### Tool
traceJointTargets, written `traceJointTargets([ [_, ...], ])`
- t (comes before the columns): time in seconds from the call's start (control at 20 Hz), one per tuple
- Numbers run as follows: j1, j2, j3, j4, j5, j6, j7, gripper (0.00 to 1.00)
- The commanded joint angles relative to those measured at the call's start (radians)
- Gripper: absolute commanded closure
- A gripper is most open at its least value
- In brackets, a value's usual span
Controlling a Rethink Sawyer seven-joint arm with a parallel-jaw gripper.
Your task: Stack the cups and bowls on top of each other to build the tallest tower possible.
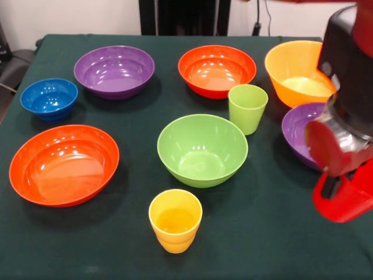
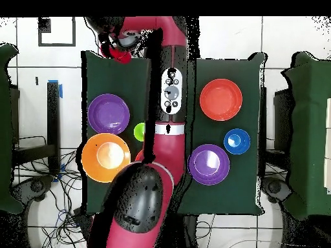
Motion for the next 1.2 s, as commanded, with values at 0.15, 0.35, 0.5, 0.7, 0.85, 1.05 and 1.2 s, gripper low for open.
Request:
traceJointTargets([
  [0.15, -0.08, 0.058, 0.559, -0.12, -0.513, 0.125, -0.661, 1.0],
  [0.35, -0.096, 0.066, 0.646, -0.12, -0.626, 0.133, -0.739, 1.0],
  [0.5, -0.108, 0.057, 0.66, -0.109, -0.648, 0.163, -0.749, 1.0],
  [0.7, -0.118, 0.042, 0.639, -0.086, -0.651, 0.214, -0.736, 1.0],
  [0.85, -0.121, 0.039, 0.669, -0.09, -0.694, 0.26, -0.716, 1.0],
  [1.05, -0.127, 0.034, 0.785, -0.115, -0.838, 0.26, -0.759, 1.0],
  [1.2, -0.141, 0.037, 0.854, -0.123, -0.936, 0.254, -0.798, 1.0],
])
